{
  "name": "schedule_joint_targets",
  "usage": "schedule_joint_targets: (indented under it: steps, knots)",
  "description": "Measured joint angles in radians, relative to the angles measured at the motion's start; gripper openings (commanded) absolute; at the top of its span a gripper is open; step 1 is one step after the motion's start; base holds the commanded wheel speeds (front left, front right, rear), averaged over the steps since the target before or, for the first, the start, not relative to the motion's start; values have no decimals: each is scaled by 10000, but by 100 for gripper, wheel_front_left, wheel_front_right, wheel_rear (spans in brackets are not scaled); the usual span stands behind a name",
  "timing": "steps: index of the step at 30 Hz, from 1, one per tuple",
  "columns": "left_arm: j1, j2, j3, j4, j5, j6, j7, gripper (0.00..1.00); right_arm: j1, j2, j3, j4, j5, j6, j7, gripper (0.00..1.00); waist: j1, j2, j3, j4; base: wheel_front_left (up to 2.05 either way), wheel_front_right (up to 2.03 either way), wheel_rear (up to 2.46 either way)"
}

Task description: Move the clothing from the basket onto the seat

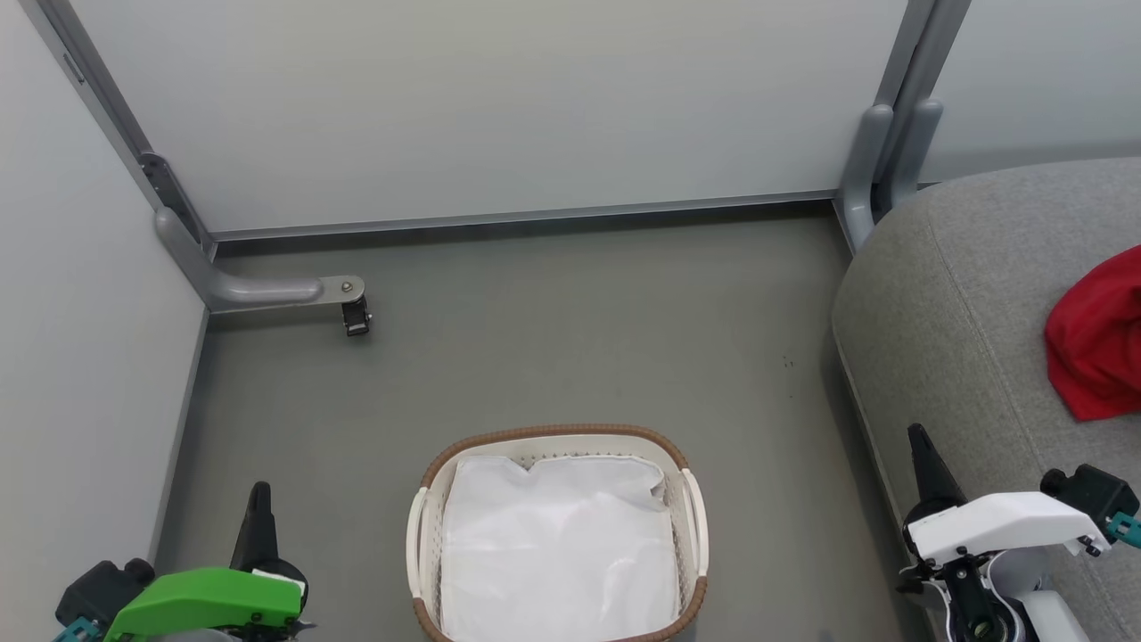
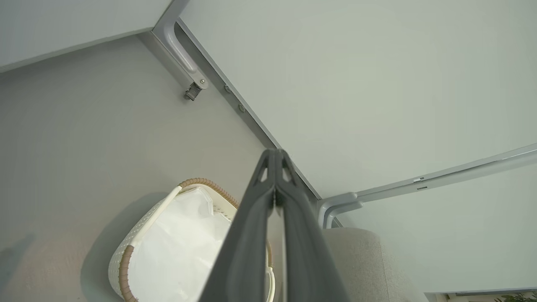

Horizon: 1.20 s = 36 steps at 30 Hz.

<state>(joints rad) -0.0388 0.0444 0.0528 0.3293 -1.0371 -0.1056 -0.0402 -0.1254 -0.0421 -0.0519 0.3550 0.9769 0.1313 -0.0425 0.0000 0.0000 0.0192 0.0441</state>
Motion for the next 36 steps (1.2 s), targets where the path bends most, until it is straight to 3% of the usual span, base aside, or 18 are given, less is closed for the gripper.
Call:
schedule_joint_targets:
  steps: [36]
  knots:
    - [-365,10,368,-485,-3400,-132,920,0,90,-31,-366,-652,3772,0,940,0,1,0,-85,-232,0,0,0]
